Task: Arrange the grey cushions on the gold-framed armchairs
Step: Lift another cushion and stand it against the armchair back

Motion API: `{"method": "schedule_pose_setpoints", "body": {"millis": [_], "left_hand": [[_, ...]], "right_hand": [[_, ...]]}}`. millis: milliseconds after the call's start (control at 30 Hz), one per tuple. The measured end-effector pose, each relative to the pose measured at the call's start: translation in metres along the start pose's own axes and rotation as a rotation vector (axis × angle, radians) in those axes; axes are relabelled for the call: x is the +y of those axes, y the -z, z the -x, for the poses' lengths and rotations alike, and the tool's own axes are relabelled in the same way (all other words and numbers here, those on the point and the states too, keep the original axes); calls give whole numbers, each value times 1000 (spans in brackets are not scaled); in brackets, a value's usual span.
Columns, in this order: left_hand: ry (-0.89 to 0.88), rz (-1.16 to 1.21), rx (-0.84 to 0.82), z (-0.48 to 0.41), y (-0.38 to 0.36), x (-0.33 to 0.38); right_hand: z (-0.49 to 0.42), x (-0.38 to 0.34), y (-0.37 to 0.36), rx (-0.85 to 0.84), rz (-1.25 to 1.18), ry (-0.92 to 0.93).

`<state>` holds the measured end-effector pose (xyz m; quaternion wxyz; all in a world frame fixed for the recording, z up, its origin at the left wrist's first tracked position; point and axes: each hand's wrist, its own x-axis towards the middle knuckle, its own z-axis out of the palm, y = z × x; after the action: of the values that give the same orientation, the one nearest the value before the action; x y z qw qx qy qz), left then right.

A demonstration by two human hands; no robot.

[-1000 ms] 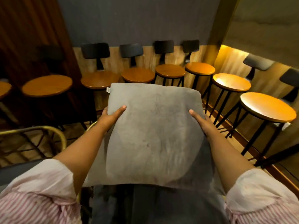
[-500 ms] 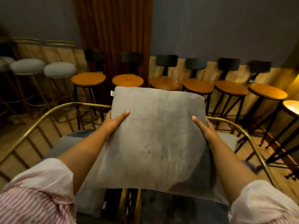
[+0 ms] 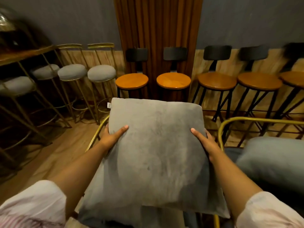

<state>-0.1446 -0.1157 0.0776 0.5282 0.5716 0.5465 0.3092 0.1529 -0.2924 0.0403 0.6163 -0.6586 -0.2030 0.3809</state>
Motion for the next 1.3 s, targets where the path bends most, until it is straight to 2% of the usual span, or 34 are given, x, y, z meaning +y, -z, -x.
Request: {"method": "schedule_pose_setpoints", "body": {"millis": [200, 267, 400, 500, 767, 900, 1133, 1300], "left_hand": [[-70, 25, -30, -77, 4, 10], [-120, 39, -24, -108, -3, 21], [-159, -84, -60, -175, -22, 36], [-175, -65, -83, -218, -38, 38], [-142, -42, -129, -287, -74, -18], [-120, -67, -87, -302, -80, -51], [95, -157, -134, -318, -77, -97], [-15, -151, -57, -318, -86, -101]], "right_hand": [[-59, -11, -31, 17, -4, 43], [-87, -21, -34, 15, 52, 73], [-148, -35, -39, -1, 216, 152], [-186, -31, -42, -9, 304, 158], [-247, 35, -50, 111, 370, 329], [-263, 75, -56, 126, 366, 346], [-274, 143, -74, 100, 366, 307], [-283, 147, -75, 124, 382, 313]]}}
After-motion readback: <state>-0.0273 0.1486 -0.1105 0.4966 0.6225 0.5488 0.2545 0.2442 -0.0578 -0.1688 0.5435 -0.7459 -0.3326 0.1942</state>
